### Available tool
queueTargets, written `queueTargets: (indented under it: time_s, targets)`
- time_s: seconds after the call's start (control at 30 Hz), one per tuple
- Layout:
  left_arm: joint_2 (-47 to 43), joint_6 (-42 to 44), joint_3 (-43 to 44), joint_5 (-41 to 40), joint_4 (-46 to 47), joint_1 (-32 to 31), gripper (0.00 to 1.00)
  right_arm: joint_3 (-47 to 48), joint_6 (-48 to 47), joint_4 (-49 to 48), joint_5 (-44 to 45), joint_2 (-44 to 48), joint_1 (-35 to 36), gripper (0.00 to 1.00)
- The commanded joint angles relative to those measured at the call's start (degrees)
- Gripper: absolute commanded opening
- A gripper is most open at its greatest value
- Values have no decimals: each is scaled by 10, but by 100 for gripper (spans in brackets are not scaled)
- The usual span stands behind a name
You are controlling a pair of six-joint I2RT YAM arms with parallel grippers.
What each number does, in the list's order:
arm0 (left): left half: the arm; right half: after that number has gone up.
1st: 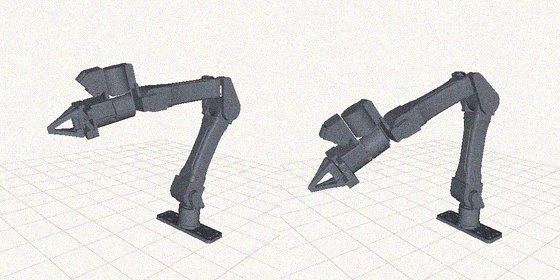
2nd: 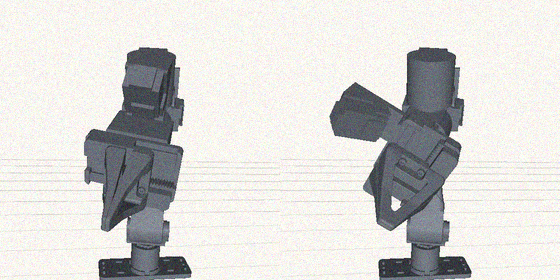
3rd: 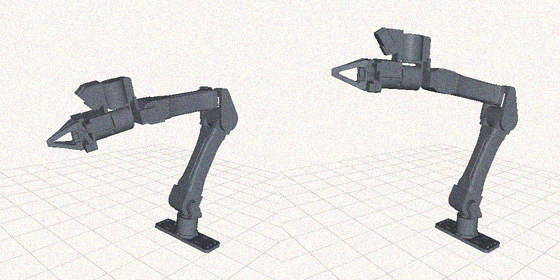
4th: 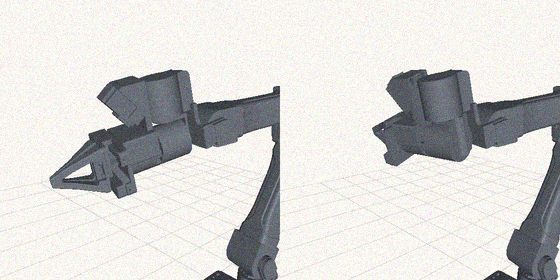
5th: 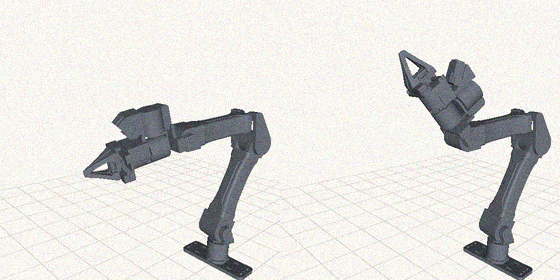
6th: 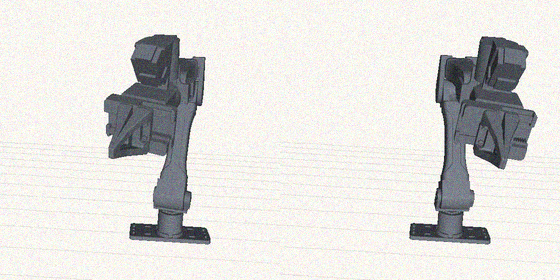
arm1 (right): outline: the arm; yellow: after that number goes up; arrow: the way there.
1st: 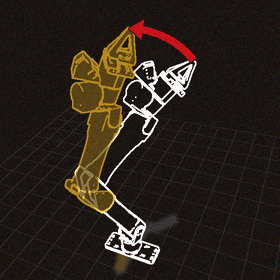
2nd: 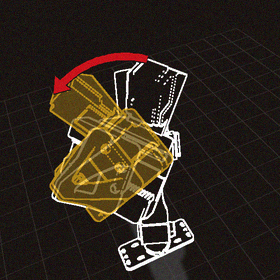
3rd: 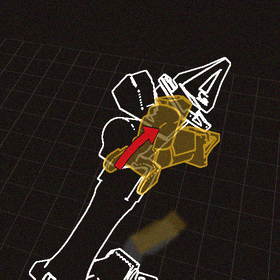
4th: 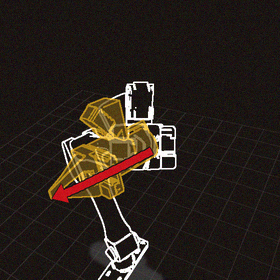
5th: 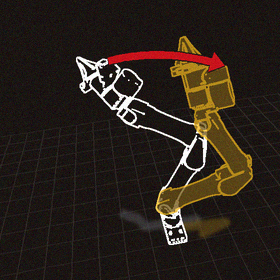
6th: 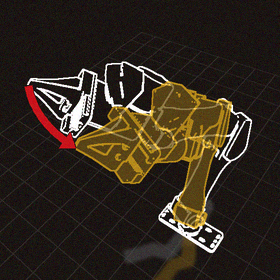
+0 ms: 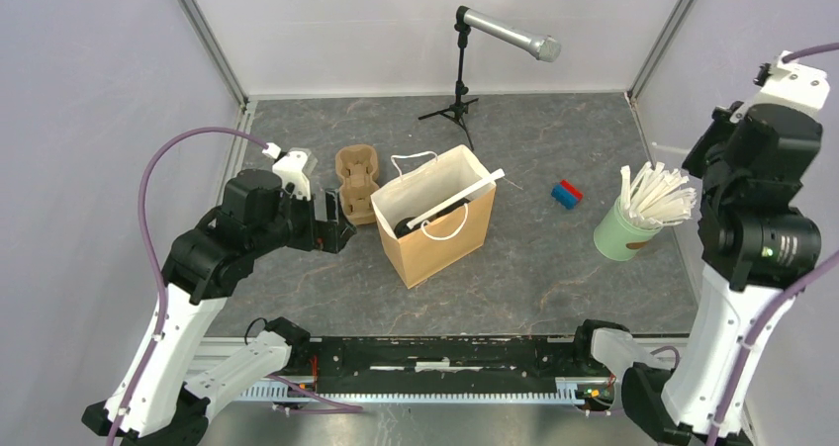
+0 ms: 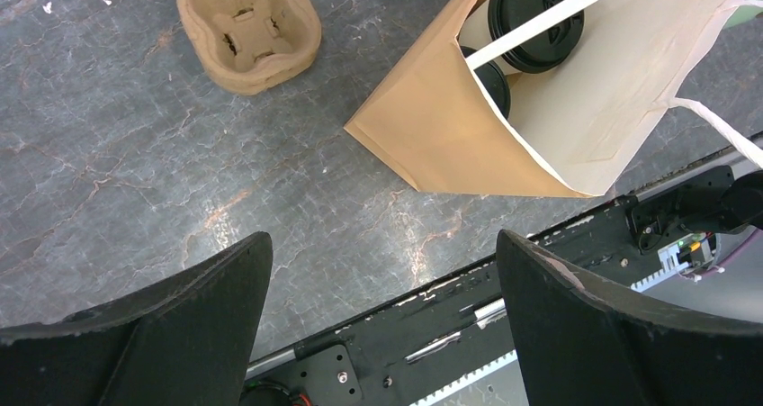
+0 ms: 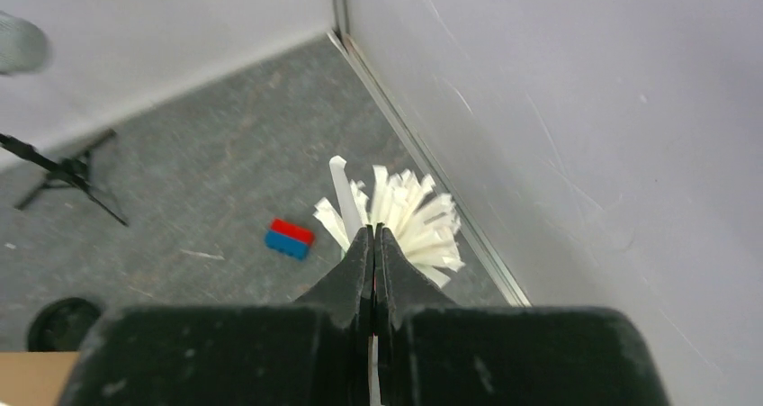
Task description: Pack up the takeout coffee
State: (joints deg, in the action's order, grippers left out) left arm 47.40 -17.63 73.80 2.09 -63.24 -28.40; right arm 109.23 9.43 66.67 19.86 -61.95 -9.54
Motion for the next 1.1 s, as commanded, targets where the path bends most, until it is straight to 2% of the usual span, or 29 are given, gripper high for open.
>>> queueTargets:
  time_s: [0.0,0.07,0.17,0.3,0.5,0.67,0.77,0.9,1.07]
  targets:
    - [-7,-2,5,15,25,1,100,29,25,-74,-40,31,-3,0]
    - [-7,-4,-3,15,30,1,100,46,44,-77,-54,28,-3,0]
    - [-9,-8,-9,20,29,1,100,29,70,-121,-125,33,-3,0]
    - [-13,-23,-7,18,32,1,100,4,116,-169,-237,20,-3,0]
    - [-1,-41,20,17,22,1,100,-96,215,-275,-458,7,-2,0]
    - [-10,-63,31,-8,27,1,100,-73,204,-259,-578,-29,7,0]
    - [-9,-67,42,-17,29,1,100,-114,217,-277,-653,-23,24,0]
    - [-4,-78,53,-19,32,1,100,-151,209,-276,-706,-16,61,0]
    - [6,-91,52,-19,44,1,100,-151,164,-226,-686,-30,152,0]
